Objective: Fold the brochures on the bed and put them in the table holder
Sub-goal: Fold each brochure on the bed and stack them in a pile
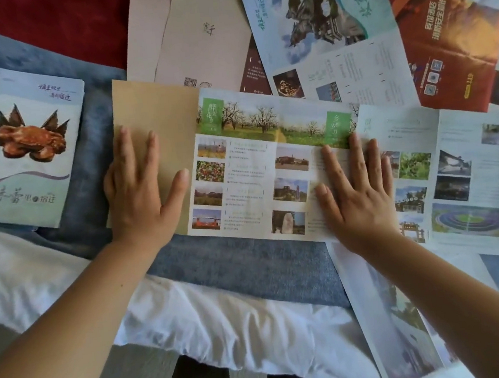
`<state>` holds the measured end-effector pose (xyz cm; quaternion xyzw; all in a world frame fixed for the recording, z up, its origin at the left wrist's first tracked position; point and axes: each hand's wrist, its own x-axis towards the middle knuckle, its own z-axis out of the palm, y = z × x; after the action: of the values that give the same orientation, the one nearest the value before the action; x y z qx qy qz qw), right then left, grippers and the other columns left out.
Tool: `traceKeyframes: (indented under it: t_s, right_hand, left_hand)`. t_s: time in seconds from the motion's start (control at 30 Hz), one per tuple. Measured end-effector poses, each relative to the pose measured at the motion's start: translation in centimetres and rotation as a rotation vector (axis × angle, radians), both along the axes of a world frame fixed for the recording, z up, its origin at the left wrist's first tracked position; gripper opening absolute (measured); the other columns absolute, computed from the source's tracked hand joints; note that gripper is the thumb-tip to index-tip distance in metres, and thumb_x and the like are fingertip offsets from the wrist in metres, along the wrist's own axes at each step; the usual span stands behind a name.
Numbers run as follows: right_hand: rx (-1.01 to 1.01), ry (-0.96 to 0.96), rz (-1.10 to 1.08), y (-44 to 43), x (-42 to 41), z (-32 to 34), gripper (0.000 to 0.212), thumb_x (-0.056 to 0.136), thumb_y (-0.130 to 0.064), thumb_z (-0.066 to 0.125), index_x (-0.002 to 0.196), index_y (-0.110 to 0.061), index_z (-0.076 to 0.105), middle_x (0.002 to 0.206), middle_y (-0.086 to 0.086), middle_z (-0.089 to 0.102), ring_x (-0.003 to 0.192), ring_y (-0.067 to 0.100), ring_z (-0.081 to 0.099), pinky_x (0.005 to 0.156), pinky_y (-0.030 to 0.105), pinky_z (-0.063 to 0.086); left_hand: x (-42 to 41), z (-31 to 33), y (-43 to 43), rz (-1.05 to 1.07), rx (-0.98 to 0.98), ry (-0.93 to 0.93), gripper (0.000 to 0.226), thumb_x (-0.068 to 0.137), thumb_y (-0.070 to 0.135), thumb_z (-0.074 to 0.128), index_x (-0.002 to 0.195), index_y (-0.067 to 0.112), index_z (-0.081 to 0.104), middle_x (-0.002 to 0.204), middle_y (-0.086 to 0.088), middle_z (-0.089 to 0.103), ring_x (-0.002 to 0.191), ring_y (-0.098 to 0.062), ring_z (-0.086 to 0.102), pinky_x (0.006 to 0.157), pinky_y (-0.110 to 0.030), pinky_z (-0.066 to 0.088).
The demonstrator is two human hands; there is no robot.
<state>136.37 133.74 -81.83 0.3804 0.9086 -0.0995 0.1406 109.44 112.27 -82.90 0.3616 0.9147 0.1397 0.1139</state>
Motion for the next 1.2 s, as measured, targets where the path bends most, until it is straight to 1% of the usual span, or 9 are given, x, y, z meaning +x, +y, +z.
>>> traceKeyframes:
  t_s: [0.17,0.37,0.5,0.63,0.7,0.8,0.93,1.1,1.2]
  right_hand:
    - [0.012,0.021,0.009,0.1,0.0,-0.1,0.067,0.104,-0.061,0.012,0.162,-0.036,-0.011,0.169,0.004,-0.023,0.155,0.03,-0.022,0.127,0.052,-0.003]
    - [0.008,0.043,0.006,0.1,0.1,-0.1,0.067,0.104,-0.061,0.013,0.163,-0.037,-0.008,0.17,0.003,-0.019,0.156,0.029,-0.02,0.127,0.052,-0.002]
    - [-0.003,0.045,0.012,0.2,0.2,0.0,0.067,0.104,-0.062,0.013,0.162,-0.038,-0.01,0.17,0.002,-0.022,0.156,0.03,-0.021,0.127,0.053,-0.001]
    - [-0.038,0.059,0.035,0.4,0.4,0.3,0.068,0.104,-0.064,0.016,0.161,-0.04,-0.013,0.169,0.001,-0.024,0.155,0.029,-0.024,0.127,0.051,-0.005]
    - [-0.083,0.105,0.046,0.8,0.7,0.4,0.067,0.107,-0.057,0.024,0.162,-0.038,-0.008,0.17,0.002,-0.022,0.155,0.027,-0.024,0.128,0.047,-0.007]
    - [-0.137,0.219,0.062,1.7,2.1,0.5,0.063,0.109,-0.039,0.03,0.165,-0.02,0.009,0.172,0.007,-0.008,0.158,0.024,-0.013,0.129,0.044,-0.001]
    - [-0.034,0.27,0.052,2.7,4.9,0.8,0.06,0.102,-0.024,0.034,0.16,-0.01,0.03,0.17,0.01,0.017,0.158,0.033,0.001,0.129,0.05,0.003]
    - [0.077,0.111,-0.162,4.7,9.4,1.1,0.062,0.105,-0.048,0.03,0.162,-0.024,0.026,0.171,0.013,0.007,0.158,0.036,-0.007,0.127,0.049,-0.007]
    - [0.027,0.103,-0.186,5.2,11.9,1.0,0.063,0.105,-0.056,0.025,0.163,-0.033,0.018,0.172,0.01,0.001,0.157,0.035,-0.009,0.128,0.051,-0.002]
  left_hand:
    - [0.3,1.2,1.4,0.111,0.097,-0.125,0.084,0.097,0.072,0.013,0.164,0.022,0.016,0.172,-0.007,0.011,0.159,-0.023,0.009,0.126,-0.052,0.013]
    - [1.5,2.3,3.1,0.049,0.137,-0.198,0.092,0.094,0.076,0.01,0.161,0.016,0.028,0.169,-0.013,0.022,0.157,-0.028,0.019,0.124,-0.057,0.019]
    - [3.7,3.0,4.6,-0.019,0.146,-0.245,0.092,0.093,0.079,0.007,0.163,0.021,0.023,0.17,-0.011,0.017,0.158,-0.027,0.013,0.124,-0.057,0.017]
    - [6.0,3.2,5.8,-0.077,0.1,-0.225,0.083,0.094,0.073,0.016,0.164,0.028,0.016,0.172,-0.009,0.01,0.159,-0.027,0.008,0.125,-0.059,0.013]
    - [6.9,3.3,6.3,-0.069,0.071,-0.238,0.082,0.093,0.075,0.017,0.164,0.032,0.012,0.173,-0.006,0.004,0.159,-0.024,0.004,0.126,-0.054,0.006]
    - [8.4,3.4,7.2,-0.052,0.056,-0.243,0.084,0.091,0.078,0.016,0.163,0.036,0.01,0.173,-0.003,0.003,0.159,-0.021,0.003,0.127,-0.052,0.002]
    - [10.4,3.5,8.7,0.002,0.018,-0.217,0.083,0.091,0.08,0.019,0.163,0.041,0.005,0.173,-0.003,0.002,0.159,-0.026,0.003,0.125,-0.057,0.004]
    - [13.0,3.7,11.0,0.043,-0.058,-0.178,0.088,0.09,0.081,0.018,0.163,0.037,-0.005,0.173,-0.006,-0.003,0.158,-0.033,-0.005,0.124,-0.064,-0.001]
    - [14.7,3.7,12.4,0.024,-0.074,-0.169,0.093,0.089,0.082,0.022,0.163,0.033,-0.006,0.172,-0.008,-0.005,0.158,-0.037,-0.004,0.123,-0.066,0.0]
